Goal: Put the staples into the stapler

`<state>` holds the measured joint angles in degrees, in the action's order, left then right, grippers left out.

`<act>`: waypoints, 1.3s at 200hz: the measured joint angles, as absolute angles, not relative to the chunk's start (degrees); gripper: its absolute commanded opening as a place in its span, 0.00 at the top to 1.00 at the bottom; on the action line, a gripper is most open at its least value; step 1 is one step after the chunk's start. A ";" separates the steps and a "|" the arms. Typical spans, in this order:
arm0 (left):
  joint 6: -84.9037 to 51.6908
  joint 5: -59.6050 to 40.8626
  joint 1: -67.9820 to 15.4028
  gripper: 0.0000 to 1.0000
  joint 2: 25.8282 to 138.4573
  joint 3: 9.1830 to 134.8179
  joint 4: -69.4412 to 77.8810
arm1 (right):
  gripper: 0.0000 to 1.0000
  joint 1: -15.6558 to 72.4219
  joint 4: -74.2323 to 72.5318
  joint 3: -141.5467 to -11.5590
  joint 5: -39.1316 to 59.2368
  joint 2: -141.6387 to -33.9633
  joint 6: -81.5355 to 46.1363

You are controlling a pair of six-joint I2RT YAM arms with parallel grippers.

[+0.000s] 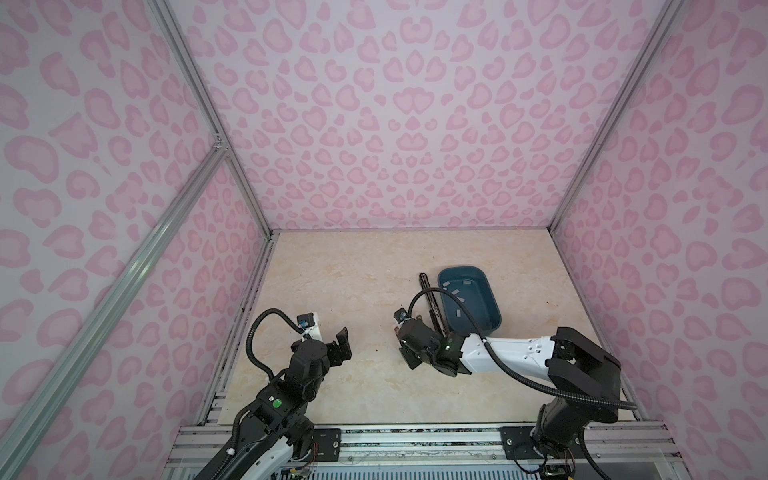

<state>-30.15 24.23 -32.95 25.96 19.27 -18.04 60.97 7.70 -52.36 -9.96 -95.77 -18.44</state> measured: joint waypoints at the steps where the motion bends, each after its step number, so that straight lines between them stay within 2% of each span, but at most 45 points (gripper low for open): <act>1: -30.15 24.23 -32.95 0.04 25.96 19.27 -18.04 | 0.89 60.97 7.66 -52.25 -9.87 -95.74 -18.35; 89: -30.15 24.23 -32.95 0.04 25.87 19.25 -18.04 | 0.90 58.02 0.60 -50.48 -2.87 -95.90 -14.35; 260: -30.02 24.23 -32.95 0.04 26.17 19.25 -17.96 | 0.92 56.90 -2.24 -50.68 -3.44 -98.67 -15.03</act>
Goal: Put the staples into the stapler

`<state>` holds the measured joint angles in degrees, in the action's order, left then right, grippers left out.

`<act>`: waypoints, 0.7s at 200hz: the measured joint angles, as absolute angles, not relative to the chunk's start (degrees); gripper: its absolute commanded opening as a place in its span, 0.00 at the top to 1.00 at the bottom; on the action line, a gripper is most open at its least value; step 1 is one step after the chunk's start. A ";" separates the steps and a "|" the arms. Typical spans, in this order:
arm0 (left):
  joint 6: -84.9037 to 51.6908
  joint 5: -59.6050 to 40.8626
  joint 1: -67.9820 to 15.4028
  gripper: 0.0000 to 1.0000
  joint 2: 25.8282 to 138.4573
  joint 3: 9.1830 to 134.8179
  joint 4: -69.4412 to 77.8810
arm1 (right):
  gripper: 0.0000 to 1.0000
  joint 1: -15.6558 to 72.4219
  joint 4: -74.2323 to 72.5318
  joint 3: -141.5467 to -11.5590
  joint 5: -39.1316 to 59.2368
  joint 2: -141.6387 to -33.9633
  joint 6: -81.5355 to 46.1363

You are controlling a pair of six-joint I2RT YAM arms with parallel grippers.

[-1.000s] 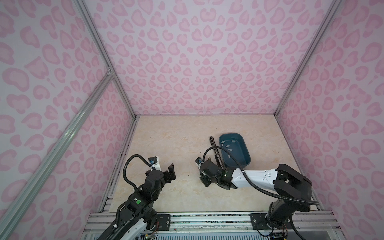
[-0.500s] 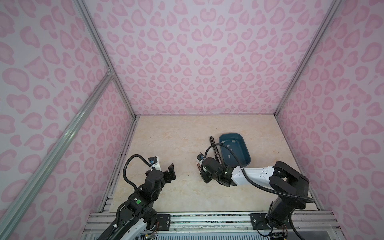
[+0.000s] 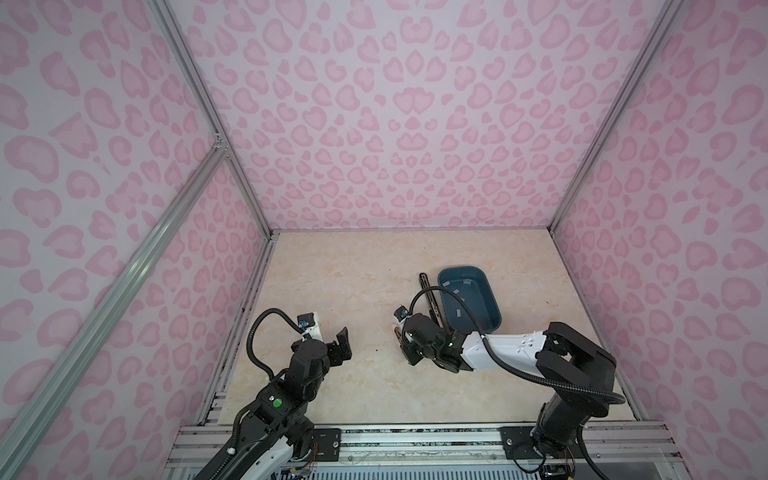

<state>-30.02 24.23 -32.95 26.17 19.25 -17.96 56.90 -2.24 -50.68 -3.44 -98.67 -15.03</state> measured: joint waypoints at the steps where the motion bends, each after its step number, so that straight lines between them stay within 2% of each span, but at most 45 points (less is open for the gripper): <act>1: -30.02 24.23 -32.95 0.04 26.17 19.25 -17.96 | 0.92 56.90 -2.24 -50.70 -3.44 -98.67 -15.03; 140: -30.02 23.99 -32.95 0.04 25.82 19.18 -17.96 | 0.93 56.90 -1.87 -51.86 -3.42 -100.36 -15.44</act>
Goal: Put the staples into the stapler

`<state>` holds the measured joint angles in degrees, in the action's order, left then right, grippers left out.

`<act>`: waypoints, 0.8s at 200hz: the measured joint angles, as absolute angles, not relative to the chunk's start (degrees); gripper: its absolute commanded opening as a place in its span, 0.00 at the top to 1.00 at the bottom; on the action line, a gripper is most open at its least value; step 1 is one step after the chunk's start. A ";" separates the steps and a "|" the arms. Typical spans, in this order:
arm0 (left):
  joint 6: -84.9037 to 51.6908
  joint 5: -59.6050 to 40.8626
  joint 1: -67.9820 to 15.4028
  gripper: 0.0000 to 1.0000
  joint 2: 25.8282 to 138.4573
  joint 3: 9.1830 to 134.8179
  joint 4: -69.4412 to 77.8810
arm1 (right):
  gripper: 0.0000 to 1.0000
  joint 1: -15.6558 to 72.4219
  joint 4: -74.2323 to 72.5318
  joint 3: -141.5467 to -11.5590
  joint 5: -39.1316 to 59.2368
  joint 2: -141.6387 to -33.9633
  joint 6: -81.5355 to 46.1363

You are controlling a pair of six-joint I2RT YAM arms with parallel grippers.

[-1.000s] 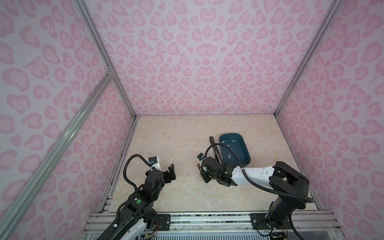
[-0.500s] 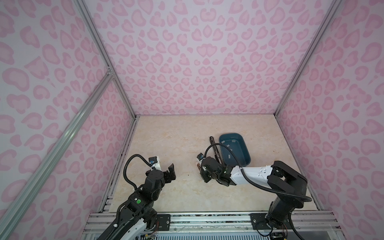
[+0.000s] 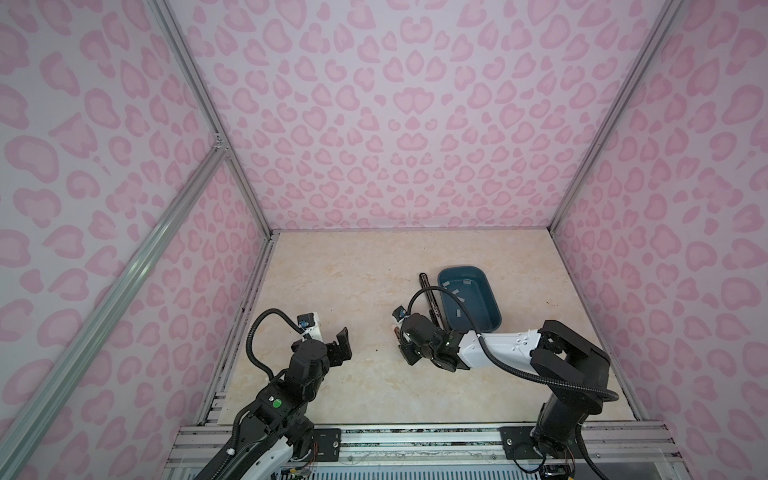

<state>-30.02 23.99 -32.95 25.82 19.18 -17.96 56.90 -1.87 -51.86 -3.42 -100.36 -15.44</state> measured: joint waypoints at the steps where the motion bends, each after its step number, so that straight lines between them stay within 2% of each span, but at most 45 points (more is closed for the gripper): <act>1: -30.02 23.99 -32.95 0.04 25.82 19.18 -17.96 | 0.93 56.90 -1.87 -51.86 -3.42 -100.36 -15.44; 160: -30.00 23.94 -32.95 0.04 26.33 19.14 -17.91 | 0.92 59.18 0.10 -48.14 -6.20 -96.75 -17.43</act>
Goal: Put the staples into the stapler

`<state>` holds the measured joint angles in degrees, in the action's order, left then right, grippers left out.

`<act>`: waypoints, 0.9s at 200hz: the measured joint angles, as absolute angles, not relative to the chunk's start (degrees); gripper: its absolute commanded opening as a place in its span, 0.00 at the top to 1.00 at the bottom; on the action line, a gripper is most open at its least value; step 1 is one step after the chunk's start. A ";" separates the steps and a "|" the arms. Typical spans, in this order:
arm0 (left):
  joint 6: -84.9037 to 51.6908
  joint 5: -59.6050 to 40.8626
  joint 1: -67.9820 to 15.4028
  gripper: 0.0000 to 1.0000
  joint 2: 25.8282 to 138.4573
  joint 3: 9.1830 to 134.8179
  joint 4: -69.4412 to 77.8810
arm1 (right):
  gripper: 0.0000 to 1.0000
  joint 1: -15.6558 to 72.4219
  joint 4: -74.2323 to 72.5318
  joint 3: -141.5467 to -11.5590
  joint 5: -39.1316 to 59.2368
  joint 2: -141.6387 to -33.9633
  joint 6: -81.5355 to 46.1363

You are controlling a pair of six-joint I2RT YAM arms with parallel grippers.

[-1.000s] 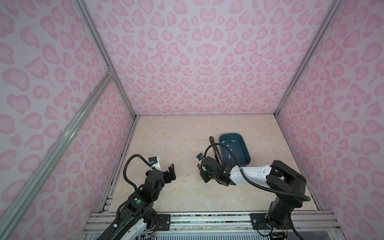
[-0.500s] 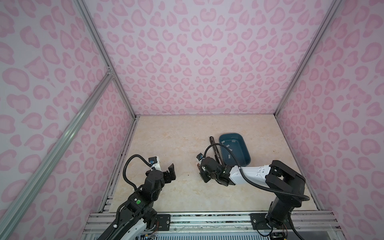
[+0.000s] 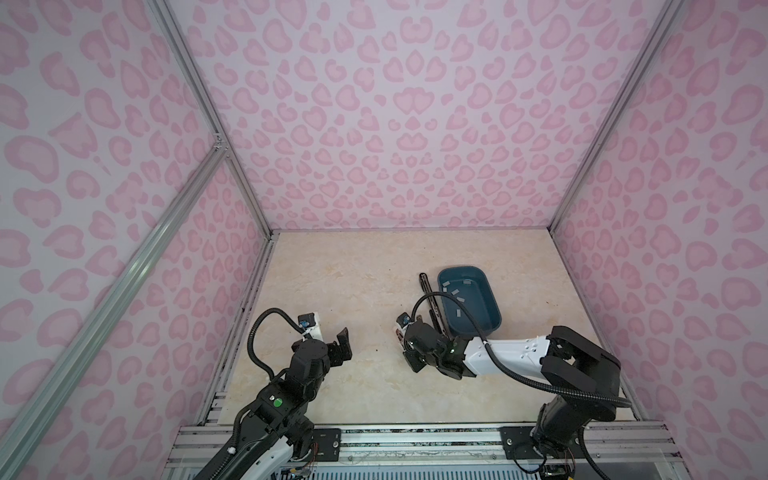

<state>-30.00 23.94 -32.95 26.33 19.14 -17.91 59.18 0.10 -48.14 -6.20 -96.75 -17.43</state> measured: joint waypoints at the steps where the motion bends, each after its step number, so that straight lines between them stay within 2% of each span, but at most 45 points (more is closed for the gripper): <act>1: -30.00 23.94 -32.95 0.04 26.33 19.14 -17.91 | 0.92 59.18 0.10 -48.12 -6.22 -96.75 -17.43; 57: -30.02 23.83 -32.95 0.04 25.63 19.14 -17.89 | 0.91 59.37 -0.54 -47.24 -7.14 -96.53 -18.39; 99: -30.02 23.83 -32.95 0.04 25.58 19.14 -17.91 | 0.86 59.37 -0.54 -47.13 -7.55 -96.49 -18.68; 127: -30.02 23.83 -32.95 0.04 25.58 19.14 -17.91 | 0.78 59.37 -0.30 -47.13 -7.92 -96.53 -18.90; 180: -30.02 23.83 -32.95 0.04 25.58 19.14 -17.91 | 0.76 59.37 0.38 -47.13 -7.92 -96.25 -19.05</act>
